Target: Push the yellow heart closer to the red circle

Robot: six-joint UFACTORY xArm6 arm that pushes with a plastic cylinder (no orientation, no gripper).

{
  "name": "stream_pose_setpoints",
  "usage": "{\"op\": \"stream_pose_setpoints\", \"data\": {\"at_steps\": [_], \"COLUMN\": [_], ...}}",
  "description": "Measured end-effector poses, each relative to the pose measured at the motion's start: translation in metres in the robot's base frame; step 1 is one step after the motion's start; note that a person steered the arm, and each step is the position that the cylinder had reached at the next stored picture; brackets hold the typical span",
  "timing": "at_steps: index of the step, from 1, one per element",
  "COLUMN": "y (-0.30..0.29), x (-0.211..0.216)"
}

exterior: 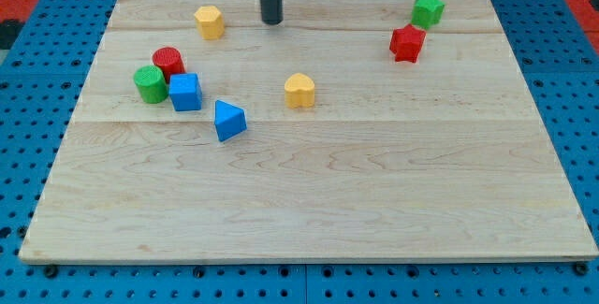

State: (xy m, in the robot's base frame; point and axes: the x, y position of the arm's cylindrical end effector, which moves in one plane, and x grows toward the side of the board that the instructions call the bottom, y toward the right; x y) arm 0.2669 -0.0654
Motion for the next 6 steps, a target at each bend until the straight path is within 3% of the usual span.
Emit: {"op": "stream_pose_setpoints", "data": {"at_steps": [1,2,4,5,6], "y": [-0.091,-0.132,0.063,0.129,0.087], "x": [-0.024,-0.041,0.038,0.095,0.154]}}
